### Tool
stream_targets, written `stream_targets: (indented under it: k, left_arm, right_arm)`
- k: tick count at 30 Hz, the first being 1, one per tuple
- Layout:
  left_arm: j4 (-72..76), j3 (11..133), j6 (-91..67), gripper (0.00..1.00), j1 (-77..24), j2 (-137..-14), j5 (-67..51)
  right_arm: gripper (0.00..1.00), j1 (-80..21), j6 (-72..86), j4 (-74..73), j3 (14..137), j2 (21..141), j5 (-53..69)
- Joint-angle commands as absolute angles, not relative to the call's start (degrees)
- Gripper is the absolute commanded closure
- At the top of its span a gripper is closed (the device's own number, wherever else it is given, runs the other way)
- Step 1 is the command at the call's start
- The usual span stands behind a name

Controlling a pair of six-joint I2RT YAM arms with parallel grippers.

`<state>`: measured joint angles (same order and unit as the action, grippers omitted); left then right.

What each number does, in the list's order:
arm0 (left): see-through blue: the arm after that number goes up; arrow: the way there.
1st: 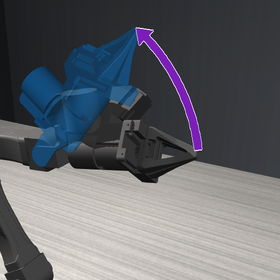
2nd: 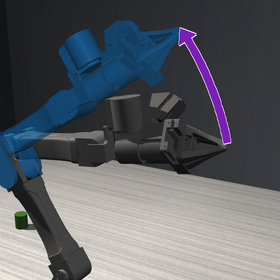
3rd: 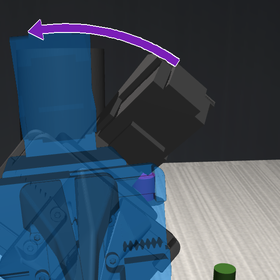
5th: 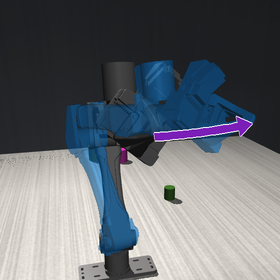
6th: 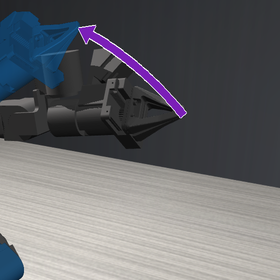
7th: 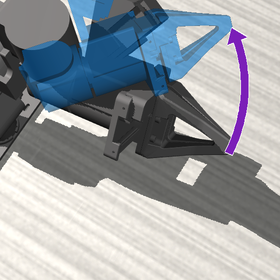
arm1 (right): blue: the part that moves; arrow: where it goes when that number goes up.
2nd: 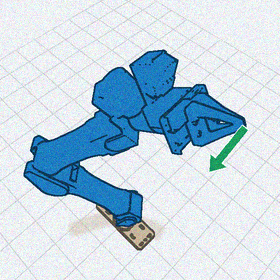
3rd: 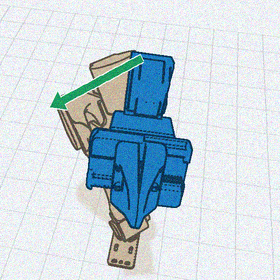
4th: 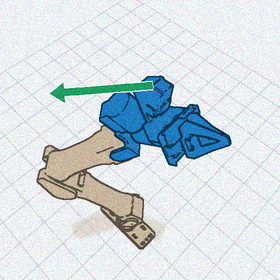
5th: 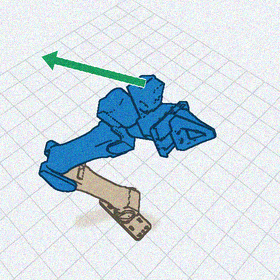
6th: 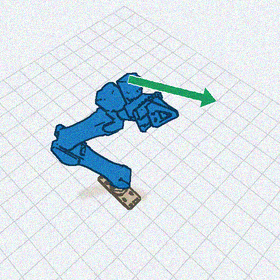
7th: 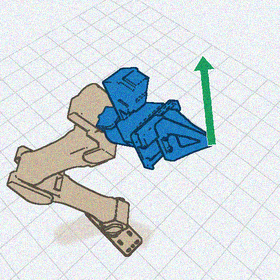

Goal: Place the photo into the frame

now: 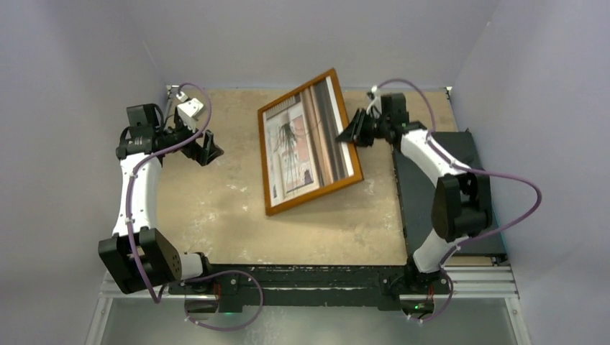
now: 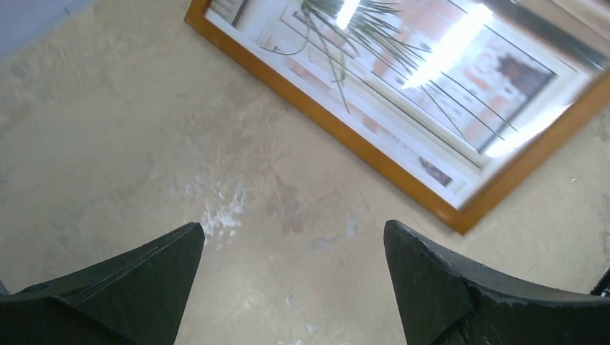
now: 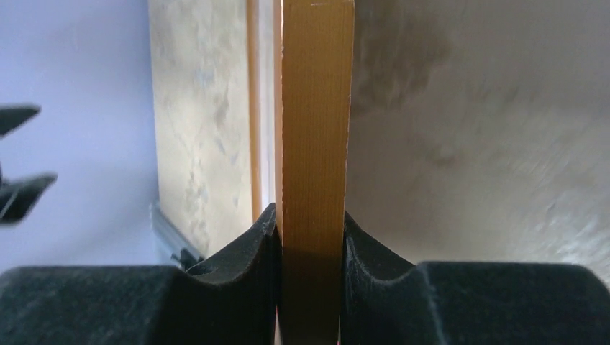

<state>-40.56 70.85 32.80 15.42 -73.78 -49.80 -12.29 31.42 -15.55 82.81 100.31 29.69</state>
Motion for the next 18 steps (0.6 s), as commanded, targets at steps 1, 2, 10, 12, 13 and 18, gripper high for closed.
stream_targets:
  k: [1,2,10,12,13,18]
  left_arm:
    - [-40.57,67.45,29.46,0.05,15.91,-76.24,-42.31]
    - [-39.89,66.13,28.65,0.05,15.92,-76.80,-41.25]
    - [-30.54,58.50,20.72,0.03,15.92,-76.83,-37.01]
    - [-29.17,57.54,19.67,0.02,15.92,-77.26,-36.07]
    - [-28.21,56.92,18.94,0.02,15.98,-77.41,-35.73]
    - [-22.46,54.28,14.81,0.01,15.91,-77.35,-34.98]
  right_arm:
    - [0.92,-13.80,35.51,7.47,63.25,88.63,36.14]
    - [0.92,-13.80,35.01,10.34,60.54,88.04,36.51]
    - [0.89,-13.80,34.19,19.30,48.36,89.55,32.25]
    - [0.88,-13.80,36.35,23.23,43.51,89.05,28.38]
    - [0.86,-13.78,38.02,26.46,40.87,88.65,26.19]
    - [0.78,-13.83,45.41,40.99,31.70,89.68,20.65]
